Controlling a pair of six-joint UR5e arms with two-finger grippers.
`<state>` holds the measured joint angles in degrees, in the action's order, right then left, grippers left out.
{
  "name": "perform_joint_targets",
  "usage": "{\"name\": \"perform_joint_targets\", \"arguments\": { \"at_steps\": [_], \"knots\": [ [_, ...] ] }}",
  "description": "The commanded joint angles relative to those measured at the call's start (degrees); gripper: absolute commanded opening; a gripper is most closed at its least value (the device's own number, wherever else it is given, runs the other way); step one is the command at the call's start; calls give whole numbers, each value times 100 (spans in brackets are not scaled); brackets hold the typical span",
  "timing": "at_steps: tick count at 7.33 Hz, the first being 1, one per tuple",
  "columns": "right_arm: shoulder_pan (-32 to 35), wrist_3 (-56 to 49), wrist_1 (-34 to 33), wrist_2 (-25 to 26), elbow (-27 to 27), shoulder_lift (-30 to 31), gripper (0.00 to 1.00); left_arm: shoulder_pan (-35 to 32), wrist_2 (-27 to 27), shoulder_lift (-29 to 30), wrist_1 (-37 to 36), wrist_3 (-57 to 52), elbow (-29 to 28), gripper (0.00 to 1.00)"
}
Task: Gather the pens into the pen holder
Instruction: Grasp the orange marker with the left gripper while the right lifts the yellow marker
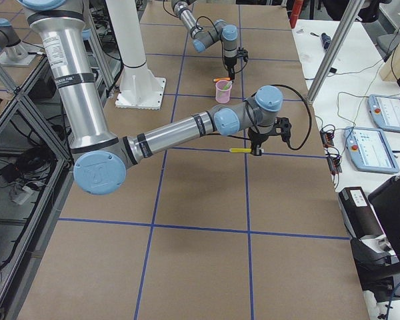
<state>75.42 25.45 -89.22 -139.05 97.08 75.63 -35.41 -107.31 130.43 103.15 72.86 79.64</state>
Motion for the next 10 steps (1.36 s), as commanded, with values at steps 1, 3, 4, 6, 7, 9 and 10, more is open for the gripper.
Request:
{"name": "perform_joint_targets", "arguments": {
  "at_steps": [1, 3, 4, 6, 7, 9, 10],
  "knots": [
    [-45, 39, 1, -8, 13, -13, 0, -1, -9, -62, 21, -70, 34, 61],
    [-142, 232, 2, -8, 13, -83, 0, -1, -384, -62, 3, -70, 52, 57],
    [-142, 233, 2, -8, 13, -83, 0, -1, -431, -62, 12, -79, 43, 54],
    [-142, 233, 2, -8, 13, -83, 0, -1, -431, -62, 12, -79, 35, 53],
    [-142, 233, 2, -17, 22, -83, 0, -1, -431, -62, 12, -79, 35, 46],
    [-142, 241, 2, -17, 22, -83, 0, -10, -422, -62, -14, -70, 43, 23],
    [-142, 242, 2, -17, 13, -83, 0, -10, -405, -62, -23, -27, 61, 2]
  ]
}}
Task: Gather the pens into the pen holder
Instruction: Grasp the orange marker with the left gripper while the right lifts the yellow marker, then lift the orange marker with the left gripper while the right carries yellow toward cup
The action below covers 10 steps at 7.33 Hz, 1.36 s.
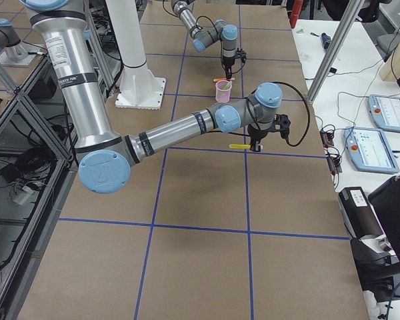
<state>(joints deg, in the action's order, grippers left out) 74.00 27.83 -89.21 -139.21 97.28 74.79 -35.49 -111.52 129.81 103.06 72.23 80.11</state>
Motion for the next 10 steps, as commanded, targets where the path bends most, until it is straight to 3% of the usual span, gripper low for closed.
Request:
{"name": "perform_joint_targets", "arguments": {
  "at_steps": [1, 3, 5, 7, 10],
  "knots": [
    [0, 3, 0, 0, 1, 0, 0, -2, 16, 0, -22, 55, 48, 0],
    [0, 3, 0, -9, 89, 0, 0, -80, 16, 0, -92, 107, 258, 0],
    [-96, 491, 0, -176, 378, -113, 0, -299, 25, -9, -653, 99, 1099, 0],
    [-630, 1684, 0, -115, 467, -674, 0, -485, 34, -166, -655, 108, 1655, 0],
    [-1386, 3094, 17, 147, 537, -1510, 0, -652, 331, -167, -576, 99, 1972, 0]
  ]
}}
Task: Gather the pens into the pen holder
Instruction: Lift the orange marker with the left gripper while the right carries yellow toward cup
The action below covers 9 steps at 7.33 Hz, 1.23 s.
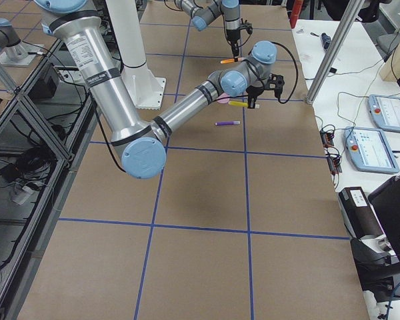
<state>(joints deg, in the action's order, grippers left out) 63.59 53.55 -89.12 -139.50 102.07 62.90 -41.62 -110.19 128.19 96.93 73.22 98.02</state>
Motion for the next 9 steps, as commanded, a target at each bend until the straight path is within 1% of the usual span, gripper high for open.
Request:
{"name": "perform_joint_targets", "arguments": {
  "at_steps": [1, 4, 5, 6, 8, 9],
  "knots": [
    [-791, 820, 17, 699, 137, -522, 0, -109, 226, 13, 37, -1, 339, 0],
    [-1970, 1638, 34, 2150, 33, -1155, 0, -486, 235, 4, 72, -19, 788, 0],
    [-2182, 1710, 35, 2494, 32, -1192, 0, -505, 252, -5, 72, -19, 815, 0],
    [-2341, 1711, 113, 3019, 41, -1262, 0, -514, 348, -5, 72, -19, 885, 0],
    [-2832, 2008, 682, 4363, -46, -1315, 0, -522, 358, -40, 72, -19, 1000, 0],
    [-3096, 2019, 755, 4891, -47, -1307, 0, -531, 366, -57, 72, -53, 1000, 0]
  ]
}}
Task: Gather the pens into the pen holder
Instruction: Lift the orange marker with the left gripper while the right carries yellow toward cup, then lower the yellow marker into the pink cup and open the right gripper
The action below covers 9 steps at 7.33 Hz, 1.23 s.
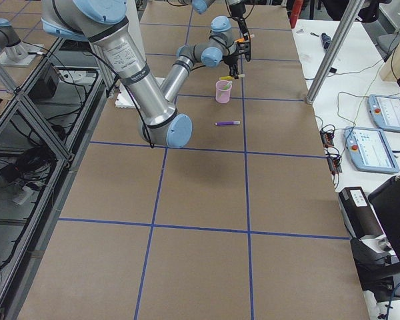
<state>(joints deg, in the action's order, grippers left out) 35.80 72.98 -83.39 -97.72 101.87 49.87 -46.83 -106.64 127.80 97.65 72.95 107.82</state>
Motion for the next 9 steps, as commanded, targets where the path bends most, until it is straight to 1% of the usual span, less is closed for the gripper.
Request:
{"name": "perform_joint_targets", "arguments": {
  "at_steps": [1, 3, 5, 6, 8, 9],
  "knots": [
    [-528, 49, 200, 1319, -27, 5, 0, -11, 3, -44, 0, -35, 20, 0],
    [-872, 40, 385, 2279, -131, 49, 0, -11, 2, -44, 0, -36, 12, 0],
    [-1004, 5, 473, 2799, -325, -3, 0, -2, 2, -44, 9, -44, -15, 0],
    [-1162, 5, 473, 3167, -447, -12, 0, -2, 2, -44, 9, -44, -24, 0],
    [-1277, 5, 482, 3329, -563, -3, 0, -2, 2, -53, 9, -62, -41, 0],
    [-1356, -12, 482, 3538, -728, -64, 0, -2, 2, -88, 26, -71, -41, 0]
  ]
}}
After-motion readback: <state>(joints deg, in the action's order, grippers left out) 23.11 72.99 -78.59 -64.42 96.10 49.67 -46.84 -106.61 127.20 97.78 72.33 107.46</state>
